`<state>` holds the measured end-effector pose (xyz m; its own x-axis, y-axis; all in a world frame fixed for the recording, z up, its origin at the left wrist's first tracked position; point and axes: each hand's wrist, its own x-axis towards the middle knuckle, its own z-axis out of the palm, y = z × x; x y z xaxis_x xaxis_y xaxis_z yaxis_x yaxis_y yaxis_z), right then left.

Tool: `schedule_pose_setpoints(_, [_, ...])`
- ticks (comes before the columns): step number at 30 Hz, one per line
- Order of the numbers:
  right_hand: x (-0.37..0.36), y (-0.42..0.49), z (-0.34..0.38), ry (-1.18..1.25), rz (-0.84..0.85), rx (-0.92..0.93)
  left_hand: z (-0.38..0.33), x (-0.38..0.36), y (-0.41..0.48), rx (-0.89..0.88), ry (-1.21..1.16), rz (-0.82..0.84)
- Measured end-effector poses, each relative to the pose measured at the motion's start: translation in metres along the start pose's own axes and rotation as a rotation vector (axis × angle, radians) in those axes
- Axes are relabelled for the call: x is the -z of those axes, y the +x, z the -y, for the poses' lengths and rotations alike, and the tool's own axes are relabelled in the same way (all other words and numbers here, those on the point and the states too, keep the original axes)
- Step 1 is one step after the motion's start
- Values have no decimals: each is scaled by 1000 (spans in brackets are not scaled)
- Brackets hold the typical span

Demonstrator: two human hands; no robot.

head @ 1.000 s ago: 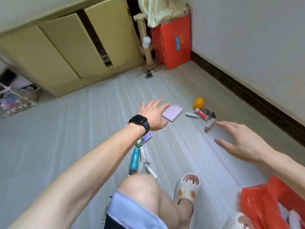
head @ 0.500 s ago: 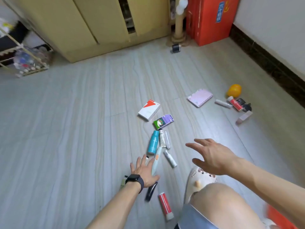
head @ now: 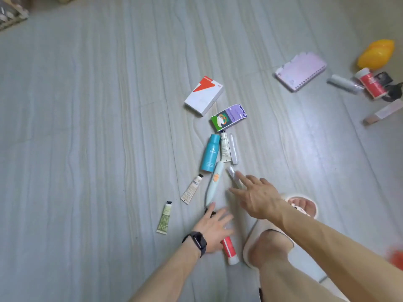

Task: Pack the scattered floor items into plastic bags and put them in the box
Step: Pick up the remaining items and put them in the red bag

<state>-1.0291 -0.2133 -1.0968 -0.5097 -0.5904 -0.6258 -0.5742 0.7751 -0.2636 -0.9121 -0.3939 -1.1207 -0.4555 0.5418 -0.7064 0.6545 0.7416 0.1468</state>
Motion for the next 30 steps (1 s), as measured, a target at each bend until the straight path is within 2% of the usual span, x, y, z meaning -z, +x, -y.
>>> schedule_pose_setpoints(2, [-9,8,-5,7,-39,-61,13,4,5,-18,29,18])
schedule_pose_setpoints(6, [-16,7,-21,36,-115,-220,33,21,17,-1,2,-111])
schedule_pose_setpoints(9, [-9,-3,-44,206,-98,-347,46,34,25,95,-1,-194])
schedule_pose_setpoints(11, [1,-18,-65,363,-143,-387,51,51,27,193,-41,-231])
schedule_pose_setpoints(15, [58,-83,-116,349,-270,-389,52,106,33,359,-149,-365])
schedule_pose_setpoints(19, [127,-183,-161,281,-421,-515,35,200,43,291,-194,-560])
schedule_pose_setpoints(22, [154,-260,-175,408,-608,-640,2,286,44,161,-219,-727])
schedule_pose_setpoints(24, [148,-306,-171,608,-770,-721,-28,339,45,60,-232,-812])
schedule_pose_setpoints(27, [103,-362,-151,1104,-1217,-768,-84,395,46,-116,-217,-900])
schedule_pose_setpoints(29, [53,-391,-137,1506,-1501,-785,-125,414,48,-238,-93,-901])
schedule_pose_setpoints(30, [21,-401,-132,1664,-1581,-847,-147,418,51,-299,12,-879])
